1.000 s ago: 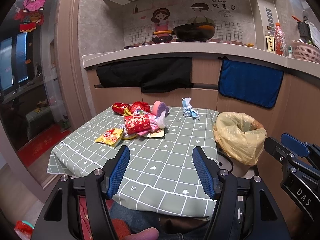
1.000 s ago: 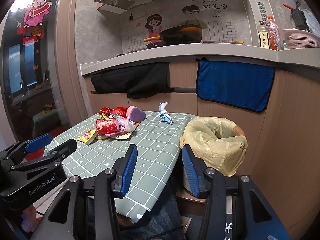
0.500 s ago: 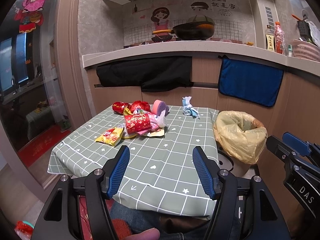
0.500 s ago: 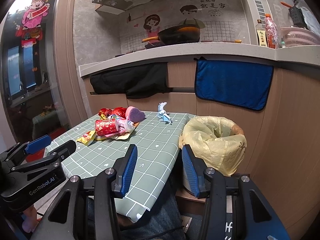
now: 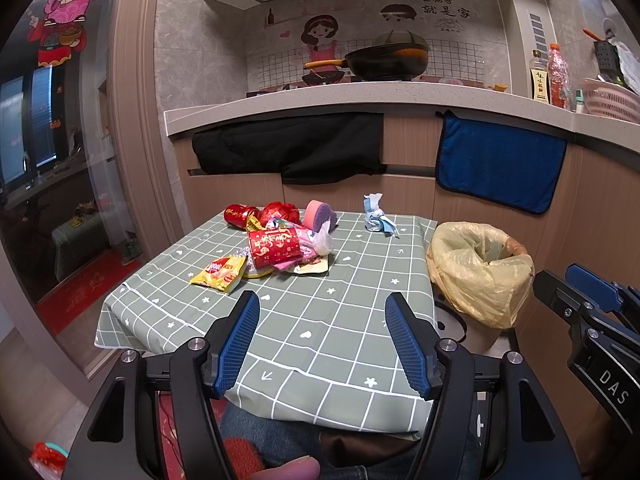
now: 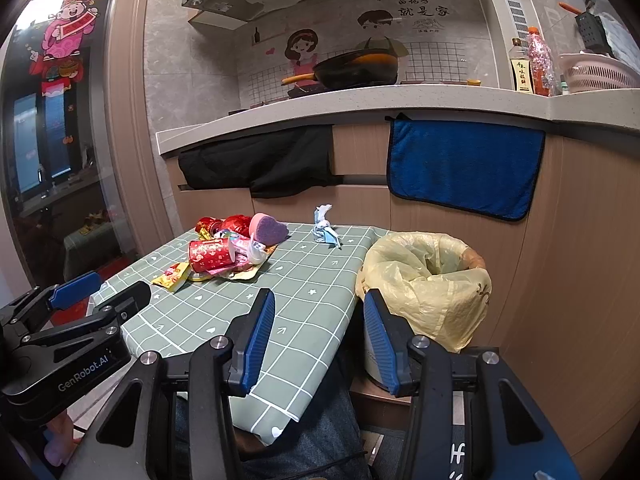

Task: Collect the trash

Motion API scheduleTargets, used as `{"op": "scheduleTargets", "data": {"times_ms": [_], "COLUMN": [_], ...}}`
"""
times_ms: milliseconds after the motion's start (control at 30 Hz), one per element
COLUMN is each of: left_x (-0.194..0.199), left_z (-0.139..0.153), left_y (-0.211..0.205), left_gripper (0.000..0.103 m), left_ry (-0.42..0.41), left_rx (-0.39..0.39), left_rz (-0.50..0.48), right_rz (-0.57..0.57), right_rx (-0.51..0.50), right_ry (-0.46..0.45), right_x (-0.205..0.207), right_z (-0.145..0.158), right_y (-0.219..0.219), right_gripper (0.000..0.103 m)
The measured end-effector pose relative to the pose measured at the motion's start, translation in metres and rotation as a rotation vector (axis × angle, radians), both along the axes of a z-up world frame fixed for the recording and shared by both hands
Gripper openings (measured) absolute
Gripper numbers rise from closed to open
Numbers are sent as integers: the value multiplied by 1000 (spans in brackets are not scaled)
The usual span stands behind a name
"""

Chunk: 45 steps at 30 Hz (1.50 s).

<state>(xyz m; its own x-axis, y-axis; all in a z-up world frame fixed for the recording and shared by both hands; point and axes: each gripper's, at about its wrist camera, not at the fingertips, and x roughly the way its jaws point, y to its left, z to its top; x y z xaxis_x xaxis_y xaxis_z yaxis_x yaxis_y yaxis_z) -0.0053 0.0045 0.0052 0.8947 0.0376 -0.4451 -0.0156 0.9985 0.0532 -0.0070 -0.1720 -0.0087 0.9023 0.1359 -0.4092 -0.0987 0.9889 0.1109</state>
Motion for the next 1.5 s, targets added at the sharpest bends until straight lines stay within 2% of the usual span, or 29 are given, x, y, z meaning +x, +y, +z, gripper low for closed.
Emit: {"op": "scheduleTargets", "data": {"times_ms": [1100,1300,1500], "left_x": [1,21,52], "left_z": [-3,-5,-9], "left_y": [-2,12,47], "left_gripper": [66,66,66], "left_ry": [10,28,-19], "left_rx": [-4,-25,-76], "left_rz": [-1,-24,-32], "right_rz": [-13,-6,41], "right_rx": [7,-9,-33], "right_ry": [1,0,-2], "right_x": [-2,5,40], "right_z": [-2,1,8], "right_y": [-6,-5,4], "right_gripper": [44,44,44]}}
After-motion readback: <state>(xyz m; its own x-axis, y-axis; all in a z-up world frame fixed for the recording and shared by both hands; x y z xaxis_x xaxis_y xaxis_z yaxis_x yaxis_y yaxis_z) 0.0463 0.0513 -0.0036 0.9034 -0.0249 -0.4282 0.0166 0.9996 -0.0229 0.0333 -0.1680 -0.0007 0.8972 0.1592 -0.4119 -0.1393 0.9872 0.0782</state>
